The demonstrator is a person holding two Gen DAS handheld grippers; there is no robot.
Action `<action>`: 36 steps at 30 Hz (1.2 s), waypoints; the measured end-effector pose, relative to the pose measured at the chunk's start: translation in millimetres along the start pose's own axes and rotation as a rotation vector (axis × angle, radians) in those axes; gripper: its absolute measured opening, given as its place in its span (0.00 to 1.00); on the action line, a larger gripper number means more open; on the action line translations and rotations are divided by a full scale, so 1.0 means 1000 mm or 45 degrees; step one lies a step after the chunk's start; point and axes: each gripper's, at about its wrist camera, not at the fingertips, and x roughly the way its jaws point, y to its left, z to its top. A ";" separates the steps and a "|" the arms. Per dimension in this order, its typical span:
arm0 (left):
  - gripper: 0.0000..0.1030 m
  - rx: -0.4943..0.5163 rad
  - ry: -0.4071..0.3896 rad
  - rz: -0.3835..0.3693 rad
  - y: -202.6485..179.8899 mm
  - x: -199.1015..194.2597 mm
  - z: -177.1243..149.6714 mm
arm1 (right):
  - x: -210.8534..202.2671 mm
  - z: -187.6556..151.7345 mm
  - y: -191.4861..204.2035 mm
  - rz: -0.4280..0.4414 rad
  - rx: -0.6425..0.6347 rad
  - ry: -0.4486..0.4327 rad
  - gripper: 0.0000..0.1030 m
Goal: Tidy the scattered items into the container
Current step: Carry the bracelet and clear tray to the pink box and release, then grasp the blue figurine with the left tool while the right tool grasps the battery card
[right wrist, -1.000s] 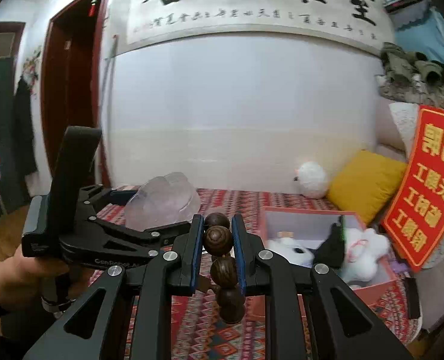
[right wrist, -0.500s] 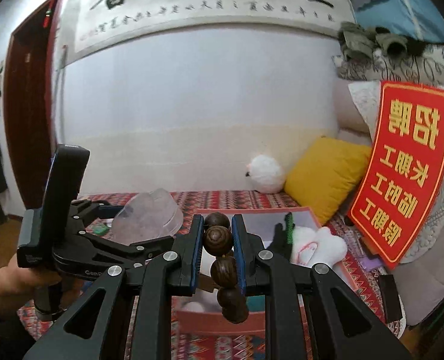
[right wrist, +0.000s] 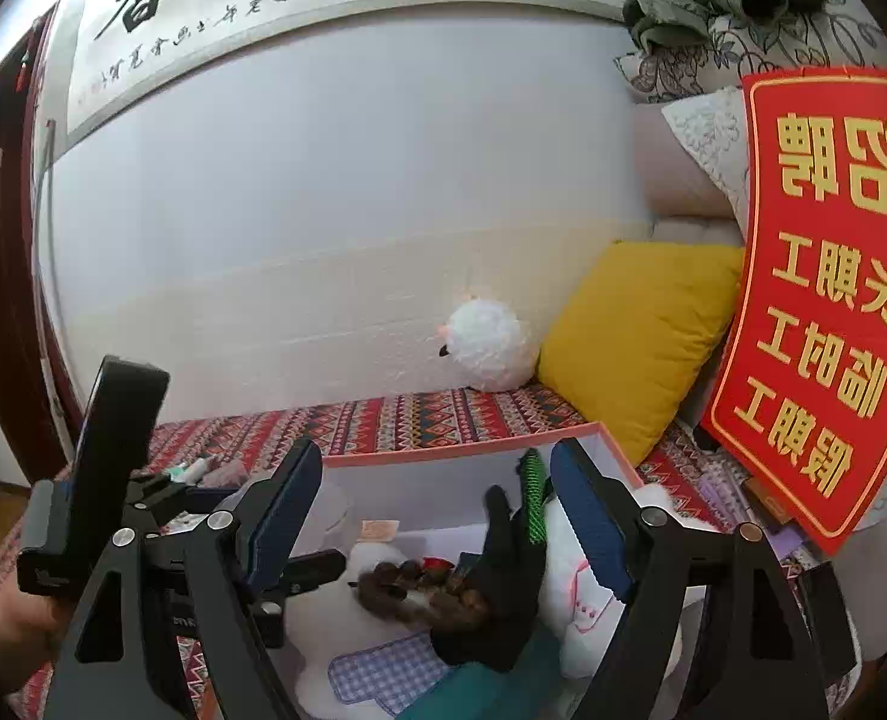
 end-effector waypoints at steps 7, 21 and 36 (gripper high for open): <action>0.98 -0.003 -0.068 -0.033 0.000 -0.048 -0.001 | -0.046 0.005 0.025 0.008 -0.016 -0.013 0.80; 0.98 -0.162 -0.105 0.148 0.079 -0.194 -0.140 | -0.140 -0.033 0.181 0.207 -0.204 0.023 0.82; 0.98 -0.540 0.194 0.296 0.208 -0.140 -0.255 | -0.016 -0.092 0.297 0.469 -0.244 0.432 0.83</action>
